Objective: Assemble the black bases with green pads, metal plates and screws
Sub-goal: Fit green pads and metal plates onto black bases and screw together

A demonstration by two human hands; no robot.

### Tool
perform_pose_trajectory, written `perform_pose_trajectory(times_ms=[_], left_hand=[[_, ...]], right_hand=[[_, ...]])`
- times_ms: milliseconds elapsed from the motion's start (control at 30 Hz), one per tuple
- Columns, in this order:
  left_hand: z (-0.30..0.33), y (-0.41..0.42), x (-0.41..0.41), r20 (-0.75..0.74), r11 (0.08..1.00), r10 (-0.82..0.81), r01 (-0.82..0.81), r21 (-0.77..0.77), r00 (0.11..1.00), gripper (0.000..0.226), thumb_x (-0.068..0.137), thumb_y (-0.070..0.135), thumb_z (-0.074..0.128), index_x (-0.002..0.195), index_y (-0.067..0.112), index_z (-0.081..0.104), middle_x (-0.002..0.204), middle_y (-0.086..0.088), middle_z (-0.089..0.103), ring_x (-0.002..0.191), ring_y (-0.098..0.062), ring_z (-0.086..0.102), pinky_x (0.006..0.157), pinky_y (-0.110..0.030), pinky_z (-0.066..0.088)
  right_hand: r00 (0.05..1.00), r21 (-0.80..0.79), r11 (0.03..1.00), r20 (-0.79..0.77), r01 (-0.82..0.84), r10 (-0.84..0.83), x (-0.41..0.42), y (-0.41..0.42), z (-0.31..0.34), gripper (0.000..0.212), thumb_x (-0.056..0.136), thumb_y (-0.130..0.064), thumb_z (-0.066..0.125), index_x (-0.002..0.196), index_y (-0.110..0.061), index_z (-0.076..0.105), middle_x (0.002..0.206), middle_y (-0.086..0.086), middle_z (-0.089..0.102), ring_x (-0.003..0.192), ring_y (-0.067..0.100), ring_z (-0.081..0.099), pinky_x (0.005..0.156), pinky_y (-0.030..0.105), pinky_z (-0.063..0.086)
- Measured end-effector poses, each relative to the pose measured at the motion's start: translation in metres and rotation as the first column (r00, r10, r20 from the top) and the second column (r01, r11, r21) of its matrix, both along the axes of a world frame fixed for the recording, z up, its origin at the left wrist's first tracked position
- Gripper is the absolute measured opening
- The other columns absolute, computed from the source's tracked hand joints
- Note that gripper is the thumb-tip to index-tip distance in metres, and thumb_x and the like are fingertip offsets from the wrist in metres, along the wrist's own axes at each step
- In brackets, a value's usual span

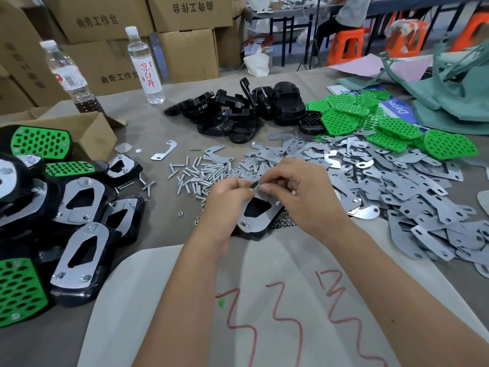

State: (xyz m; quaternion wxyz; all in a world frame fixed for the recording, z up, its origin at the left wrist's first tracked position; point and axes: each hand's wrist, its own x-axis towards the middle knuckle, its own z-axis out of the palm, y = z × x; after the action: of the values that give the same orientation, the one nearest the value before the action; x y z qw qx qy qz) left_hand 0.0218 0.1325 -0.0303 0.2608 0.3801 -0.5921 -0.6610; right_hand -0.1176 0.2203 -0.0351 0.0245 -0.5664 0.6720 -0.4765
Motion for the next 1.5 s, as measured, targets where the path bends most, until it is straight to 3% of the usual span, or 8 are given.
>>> perform_pose_trajectory(times_ms=[300, 433, 633, 900, 1100, 1267, 1400, 1500], left_hand=[[0.001, 0.000, 0.002, -0.011, 0.998, -0.055, 0.055, -0.012, 0.998, 0.035, 0.096, 0.002, 0.062, 0.075, 0.025, 0.078, 0.080, -0.008, 0.076, 0.070, -0.022, 0.070, 0.064, -0.030, 0.055], [0.000, 0.000, 0.001, -0.022, 0.998, -0.058, 0.058, -0.007, 0.998, 0.036, 0.094, 0.001, 0.063, 0.074, 0.024, 0.082, 0.079, -0.007, 0.075, 0.075, -0.022, 0.069, 0.074, -0.034, 0.053], [0.000, 0.000, 0.002, -0.058, 0.996, -0.083, 0.082, -0.017, 0.995, 0.028, 0.094, 0.003, 0.065, 0.086, 0.021, 0.085, 0.087, -0.011, 0.079, 0.078, -0.022, 0.073, 0.070, -0.031, 0.057], [0.000, -0.002, 0.003, -0.128, 0.997, -0.044, 0.053, 0.062, 0.991, 0.024, 0.093, -0.001, 0.066, 0.094, 0.014, 0.084, 0.096, -0.018, 0.079, 0.083, -0.027, 0.075, 0.074, -0.034, 0.060], [0.000, 0.000, 0.002, -0.136, 0.998, -0.043, 0.048, 0.038, 0.990, 0.026, 0.093, -0.002, 0.063, 0.096, 0.013, 0.084, 0.096, -0.019, 0.079, 0.085, -0.026, 0.074, 0.078, -0.034, 0.059], [-0.001, 0.001, 0.001, -0.134, 0.998, -0.043, 0.049, 0.038, 0.990, 0.025, 0.092, -0.005, 0.064, 0.104, 0.007, 0.081, 0.098, -0.020, 0.079, 0.089, -0.029, 0.075, 0.083, -0.037, 0.059], [0.002, 0.000, 0.002, -0.151, 0.997, -0.027, 0.038, 0.067, 0.988, 0.030, 0.091, -0.005, 0.065, 0.085, 0.016, 0.085, 0.088, -0.013, 0.080, 0.077, -0.021, 0.076, 0.066, -0.028, 0.061], [0.003, -0.001, 0.003, -0.166, 0.995, -0.022, 0.038, 0.095, 0.986, 0.030, 0.092, -0.003, 0.065, 0.084, 0.017, 0.085, 0.089, -0.015, 0.080, 0.075, -0.022, 0.076, 0.062, -0.027, 0.060]], right_hand=[[0.996, -0.031, 0.997, -0.060, -0.070, 0.068, -0.007, 0.005, 0.003, 0.013, 0.088, -0.002, 0.079, 0.091, -0.013, 0.083, 0.084, -0.002, 0.067, 0.078, 0.009, 0.063, 0.073, 0.018, 0.047], [0.989, -0.024, 0.991, -0.080, -0.129, 0.127, -0.008, 0.006, 0.004, 0.014, 0.089, 0.000, 0.078, 0.091, -0.012, 0.083, 0.085, 0.000, 0.068, 0.079, 0.009, 0.063, 0.072, 0.023, 0.050], [0.992, -0.017, 0.993, 0.035, -0.119, 0.120, -0.010, 0.007, 0.002, 0.020, 0.087, 0.001, 0.079, 0.097, -0.016, 0.083, 0.087, -0.002, 0.071, 0.080, 0.020, 0.065, 0.077, 0.045, 0.055], [0.986, -0.075, 0.992, 0.131, -0.098, 0.107, -0.009, 0.004, -0.002, 0.019, 0.084, -0.002, 0.082, 0.096, -0.017, 0.082, 0.081, -0.009, 0.069, 0.071, 0.016, 0.062, 0.067, 0.032, 0.051], [0.952, -0.079, 0.992, 0.284, -0.098, 0.116, -0.010, 0.001, -0.006, 0.015, 0.083, -0.012, 0.087, 0.093, -0.023, 0.084, 0.086, -0.001, 0.062, 0.078, 0.032, 0.058, 0.073, 0.051, 0.050], [0.942, -0.095, 0.993, 0.322, -0.067, 0.094, -0.008, 0.001, -0.008, 0.015, 0.076, -0.019, 0.092, 0.077, -0.017, 0.077, 0.081, 0.001, 0.063, 0.074, 0.033, 0.056, 0.067, 0.048, 0.049], [0.941, -0.106, 0.991, 0.318, -0.085, 0.115, -0.006, 0.002, -0.007, 0.017, 0.078, -0.021, 0.091, 0.077, -0.016, 0.074, 0.081, -0.001, 0.065, 0.072, 0.030, 0.055, 0.064, 0.046, 0.047], [0.948, -0.074, 0.992, 0.295, -0.103, 0.120, -0.006, 0.002, -0.007, 0.015, 0.084, -0.013, 0.085, 0.078, -0.017, 0.072, 0.081, 0.002, 0.066, 0.069, 0.027, 0.056, 0.064, 0.048, 0.049]])
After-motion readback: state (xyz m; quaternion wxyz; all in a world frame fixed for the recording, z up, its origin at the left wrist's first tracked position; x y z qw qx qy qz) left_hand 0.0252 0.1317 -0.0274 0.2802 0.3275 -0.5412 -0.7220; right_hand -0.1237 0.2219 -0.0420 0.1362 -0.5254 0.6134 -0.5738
